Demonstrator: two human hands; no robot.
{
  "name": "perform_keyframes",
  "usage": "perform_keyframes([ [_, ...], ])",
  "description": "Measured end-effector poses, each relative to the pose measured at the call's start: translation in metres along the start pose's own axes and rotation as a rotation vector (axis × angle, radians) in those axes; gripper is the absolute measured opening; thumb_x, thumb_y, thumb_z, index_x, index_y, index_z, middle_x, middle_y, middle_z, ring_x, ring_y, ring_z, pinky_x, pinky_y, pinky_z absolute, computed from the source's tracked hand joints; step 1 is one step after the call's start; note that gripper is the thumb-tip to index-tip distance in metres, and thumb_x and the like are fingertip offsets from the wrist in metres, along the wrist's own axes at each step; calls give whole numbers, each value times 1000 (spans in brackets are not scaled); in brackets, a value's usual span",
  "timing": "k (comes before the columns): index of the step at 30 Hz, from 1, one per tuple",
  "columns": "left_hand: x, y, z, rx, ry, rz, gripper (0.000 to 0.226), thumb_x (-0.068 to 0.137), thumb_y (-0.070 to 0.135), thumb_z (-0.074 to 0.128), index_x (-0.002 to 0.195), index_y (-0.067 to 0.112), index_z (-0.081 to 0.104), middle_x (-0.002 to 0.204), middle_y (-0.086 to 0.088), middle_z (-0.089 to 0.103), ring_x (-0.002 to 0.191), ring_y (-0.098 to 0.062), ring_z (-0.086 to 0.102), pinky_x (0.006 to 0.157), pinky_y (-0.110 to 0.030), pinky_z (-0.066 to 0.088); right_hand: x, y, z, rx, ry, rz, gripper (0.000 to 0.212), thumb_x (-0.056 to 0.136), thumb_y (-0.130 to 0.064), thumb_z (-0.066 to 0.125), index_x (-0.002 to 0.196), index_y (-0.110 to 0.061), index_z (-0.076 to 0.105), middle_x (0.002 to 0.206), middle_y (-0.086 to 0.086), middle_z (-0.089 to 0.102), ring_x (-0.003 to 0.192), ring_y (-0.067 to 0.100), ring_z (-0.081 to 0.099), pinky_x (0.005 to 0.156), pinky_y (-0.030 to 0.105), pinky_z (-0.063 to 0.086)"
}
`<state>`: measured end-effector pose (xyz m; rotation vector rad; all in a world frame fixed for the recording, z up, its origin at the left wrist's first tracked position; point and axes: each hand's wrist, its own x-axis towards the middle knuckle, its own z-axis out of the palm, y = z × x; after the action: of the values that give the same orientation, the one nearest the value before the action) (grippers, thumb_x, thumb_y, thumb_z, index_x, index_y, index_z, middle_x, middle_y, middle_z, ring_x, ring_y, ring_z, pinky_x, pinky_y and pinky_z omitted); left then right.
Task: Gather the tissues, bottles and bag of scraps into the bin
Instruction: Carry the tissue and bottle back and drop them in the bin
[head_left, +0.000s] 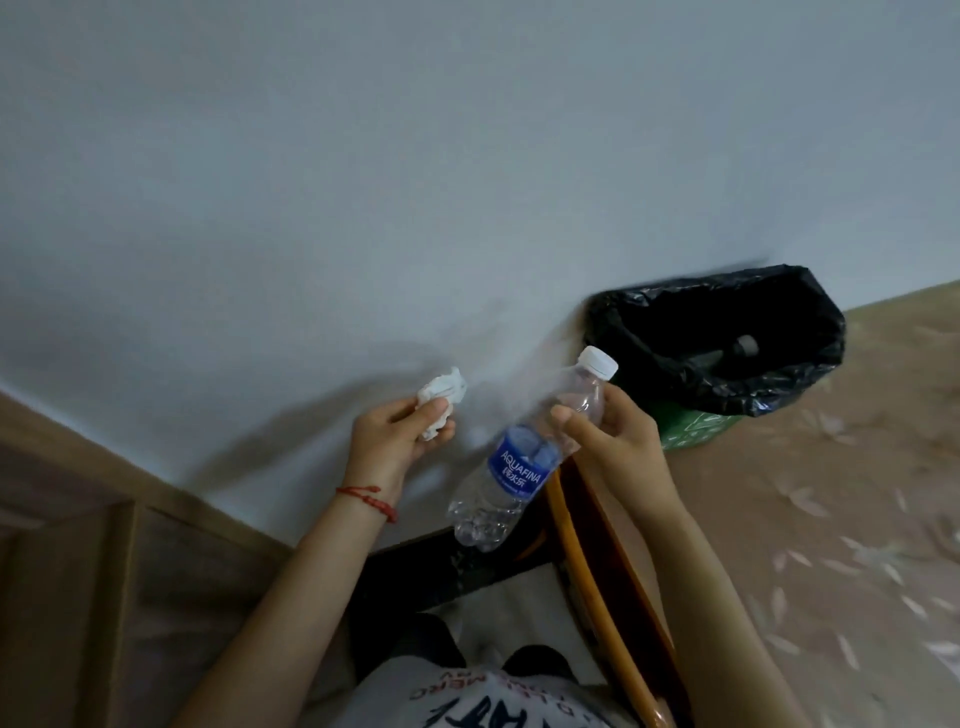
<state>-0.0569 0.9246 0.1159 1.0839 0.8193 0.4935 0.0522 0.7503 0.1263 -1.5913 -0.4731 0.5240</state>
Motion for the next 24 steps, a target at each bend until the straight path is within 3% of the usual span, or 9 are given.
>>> perform_keyframes([
  [5, 32, 10, 32, 67, -185, -25, 10, 81, -2, 59, 75, 4, 64, 52, 3, 67, 49, -5, 61, 52, -14, 51, 0, -10, -17, 28, 174, 11, 25, 83, -6, 61, 108, -3, 58, 88, -2, 67, 73, -1, 67, 60, 11, 49],
  [12, 57, 13, 71, 136, -402, -75, 8, 82, -2, 58, 79, 2, 64, 53, 2, 69, 51, -5, 63, 54, -15, 54, -7, -16, -35, -14, 370, 2, 26, 84, -9, 61, 109, -5, 58, 93, 1, 68, 79, 2, 67, 63, 12, 50],
  [24, 67, -6, 95, 188, -472, -120, 8, 81, -2, 61, 88, 0, 63, 55, 2, 70, 55, -7, 66, 58, -18, 56, -13, -31, -68, -47, 534, -15, 15, 81, -18, 64, 94, -25, 64, 83, -5, 71, 78, 7, 68, 65, 19, 52],
])
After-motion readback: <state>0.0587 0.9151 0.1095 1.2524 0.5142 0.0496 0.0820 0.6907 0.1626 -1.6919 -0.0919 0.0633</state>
